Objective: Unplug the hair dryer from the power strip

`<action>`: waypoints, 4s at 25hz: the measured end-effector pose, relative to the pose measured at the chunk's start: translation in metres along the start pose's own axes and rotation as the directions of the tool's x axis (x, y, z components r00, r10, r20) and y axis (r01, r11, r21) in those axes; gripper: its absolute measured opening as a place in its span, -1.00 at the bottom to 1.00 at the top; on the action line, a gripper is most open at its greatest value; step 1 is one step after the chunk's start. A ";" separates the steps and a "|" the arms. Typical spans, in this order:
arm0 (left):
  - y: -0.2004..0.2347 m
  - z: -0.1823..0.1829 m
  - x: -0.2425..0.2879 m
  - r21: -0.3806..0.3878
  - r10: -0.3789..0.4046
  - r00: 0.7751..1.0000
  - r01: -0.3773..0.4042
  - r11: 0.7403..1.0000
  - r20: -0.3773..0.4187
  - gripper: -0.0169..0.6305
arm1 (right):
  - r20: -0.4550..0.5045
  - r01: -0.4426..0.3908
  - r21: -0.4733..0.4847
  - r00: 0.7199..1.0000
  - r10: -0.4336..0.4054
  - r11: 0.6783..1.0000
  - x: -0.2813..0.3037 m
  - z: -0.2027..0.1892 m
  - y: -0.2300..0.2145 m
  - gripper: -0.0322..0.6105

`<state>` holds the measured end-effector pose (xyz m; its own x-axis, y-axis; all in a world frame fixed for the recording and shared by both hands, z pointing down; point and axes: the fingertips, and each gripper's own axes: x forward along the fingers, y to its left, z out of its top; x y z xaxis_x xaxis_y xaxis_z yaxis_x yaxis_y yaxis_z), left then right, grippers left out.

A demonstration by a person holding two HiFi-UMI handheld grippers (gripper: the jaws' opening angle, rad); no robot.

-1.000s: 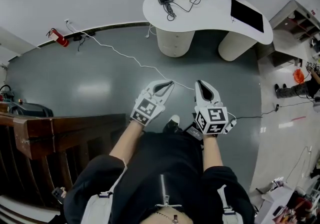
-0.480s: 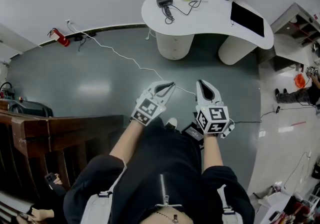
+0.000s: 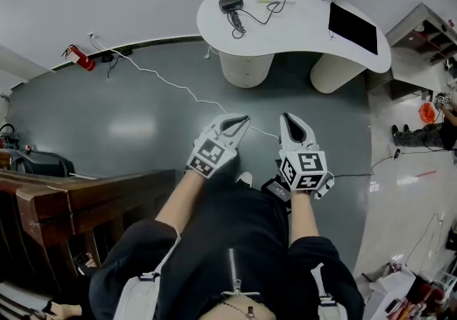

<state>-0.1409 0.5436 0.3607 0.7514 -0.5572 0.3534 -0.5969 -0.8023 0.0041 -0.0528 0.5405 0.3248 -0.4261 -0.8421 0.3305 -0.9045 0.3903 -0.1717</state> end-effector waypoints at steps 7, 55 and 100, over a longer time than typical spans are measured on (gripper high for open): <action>0.057 0.013 0.043 0.007 -0.039 0.999 0.039 0.999 0.011 -0.89 | 0.002 0.020 -0.023 1.000 -0.020 1.000 0.064 0.031 -0.023 -0.87; 0.307 0.067 0.291 -0.012 -0.050 0.995 0.049 0.999 -0.085 -0.89 | -0.041 0.031 0.021 0.999 -0.030 0.999 0.347 0.136 -0.231 -0.87; 0.423 0.062 0.475 0.102 -0.024 0.949 0.059 0.993 -0.315 -0.56 | -0.184 -0.137 -0.047 0.975 0.127 0.989 0.505 0.152 -0.382 -0.88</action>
<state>-0.0188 -0.0741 0.4720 0.6384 -0.4420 0.6301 -0.5197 -0.8514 -0.0707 0.0798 -0.0902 0.4162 -0.5328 -0.7029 0.4712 -0.8372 0.5192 -0.1721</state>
